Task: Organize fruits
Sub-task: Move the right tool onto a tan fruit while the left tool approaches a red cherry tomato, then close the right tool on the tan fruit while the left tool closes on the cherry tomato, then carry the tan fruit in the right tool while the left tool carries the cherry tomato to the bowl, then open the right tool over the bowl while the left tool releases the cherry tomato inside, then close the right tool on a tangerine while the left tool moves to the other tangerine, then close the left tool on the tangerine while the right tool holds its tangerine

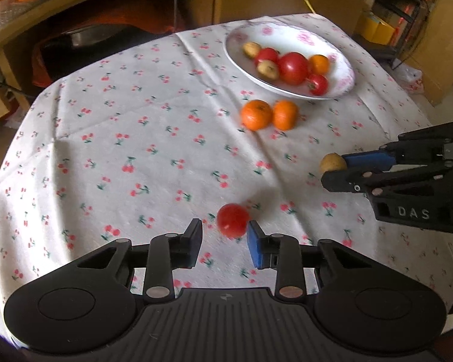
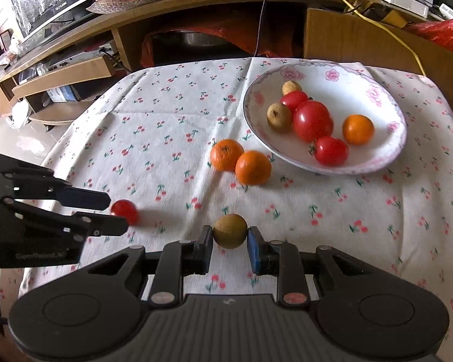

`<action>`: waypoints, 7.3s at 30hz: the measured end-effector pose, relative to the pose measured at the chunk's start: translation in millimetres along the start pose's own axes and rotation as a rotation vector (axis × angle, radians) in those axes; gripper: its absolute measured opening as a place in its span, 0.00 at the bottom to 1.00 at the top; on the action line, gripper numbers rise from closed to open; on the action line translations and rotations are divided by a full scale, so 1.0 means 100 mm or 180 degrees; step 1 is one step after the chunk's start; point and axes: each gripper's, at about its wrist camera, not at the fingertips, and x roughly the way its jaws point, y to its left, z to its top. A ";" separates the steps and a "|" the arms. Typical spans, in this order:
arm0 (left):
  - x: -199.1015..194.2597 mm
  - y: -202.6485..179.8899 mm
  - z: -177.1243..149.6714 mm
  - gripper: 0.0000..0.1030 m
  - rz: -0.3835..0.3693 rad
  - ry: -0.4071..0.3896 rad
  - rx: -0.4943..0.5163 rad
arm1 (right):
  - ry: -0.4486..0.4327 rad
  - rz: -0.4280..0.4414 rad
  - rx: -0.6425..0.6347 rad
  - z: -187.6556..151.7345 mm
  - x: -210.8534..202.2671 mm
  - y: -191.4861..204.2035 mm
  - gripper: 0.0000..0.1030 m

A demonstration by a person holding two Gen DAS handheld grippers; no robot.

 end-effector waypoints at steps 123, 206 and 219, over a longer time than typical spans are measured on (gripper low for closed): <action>0.56 -0.46 1.59 0.42 -0.0109 -0.0520 -0.0166 | -0.0506 -0.0428 0.0523 0.96 0.23 -1.16 0.22; 0.51 -0.22 0.80 0.67 -0.0134 -0.0141 0.0469 | 0.0054 -0.0116 -0.0068 0.26 0.26 -0.35 0.27; 0.70 -0.36 0.90 0.39 -0.0039 -0.0139 0.0476 | 0.0175 -0.0165 0.0069 0.05 0.06 -0.46 0.27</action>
